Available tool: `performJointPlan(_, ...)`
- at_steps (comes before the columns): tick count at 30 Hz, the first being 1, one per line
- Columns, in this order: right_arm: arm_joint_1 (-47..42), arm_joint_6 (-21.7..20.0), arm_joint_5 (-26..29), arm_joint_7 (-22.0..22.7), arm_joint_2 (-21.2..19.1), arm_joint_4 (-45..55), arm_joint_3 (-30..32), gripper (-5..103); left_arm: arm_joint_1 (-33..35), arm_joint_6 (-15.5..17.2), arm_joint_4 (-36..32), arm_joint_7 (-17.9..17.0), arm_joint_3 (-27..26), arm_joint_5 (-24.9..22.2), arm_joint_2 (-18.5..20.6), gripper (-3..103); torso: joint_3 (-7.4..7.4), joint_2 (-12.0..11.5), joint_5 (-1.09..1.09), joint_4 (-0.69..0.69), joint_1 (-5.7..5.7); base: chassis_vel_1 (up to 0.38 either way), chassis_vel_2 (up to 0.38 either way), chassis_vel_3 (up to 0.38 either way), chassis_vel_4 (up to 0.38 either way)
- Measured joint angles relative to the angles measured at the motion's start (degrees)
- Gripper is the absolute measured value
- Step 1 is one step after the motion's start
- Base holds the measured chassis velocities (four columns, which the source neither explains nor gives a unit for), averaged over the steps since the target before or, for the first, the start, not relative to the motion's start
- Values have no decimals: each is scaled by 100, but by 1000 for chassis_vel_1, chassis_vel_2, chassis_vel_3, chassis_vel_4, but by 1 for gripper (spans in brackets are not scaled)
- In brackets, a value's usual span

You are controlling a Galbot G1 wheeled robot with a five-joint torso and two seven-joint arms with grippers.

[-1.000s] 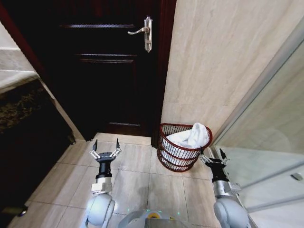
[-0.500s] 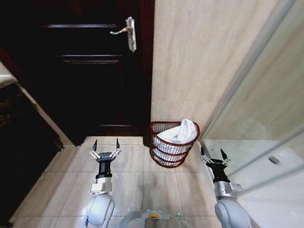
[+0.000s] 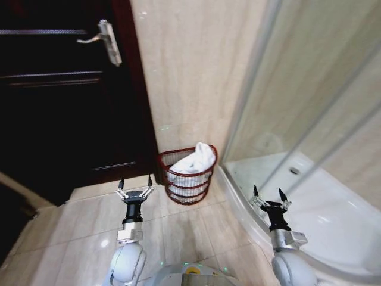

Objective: Discard the used towel into the hamper.

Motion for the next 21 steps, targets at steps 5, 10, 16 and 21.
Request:
performJointPlan(5,-16,54,53,0,-70,-51,23,100,26,1,-2,-71,75,59,4,100,0,0,1,0,0,-51,-157,-165,-64)
performJointPlan(10,-39,85,106,0,-126,-76,45,100,51,1,-5,-126,137,117,12,100,0,0,1,0,0,-29,-96,-93,-23)
performJointPlan(16,-61,107,200,-1,-206,-82,99,100,55,57,-49,-184,242,223,17,100,0,0,2,2,0,11,-16,-28,7)
performJointPlan(21,-68,122,227,0,-224,-84,119,100,71,117,-83,-208,277,272,17,100,0,0,1,2,0,0,0,0,0)
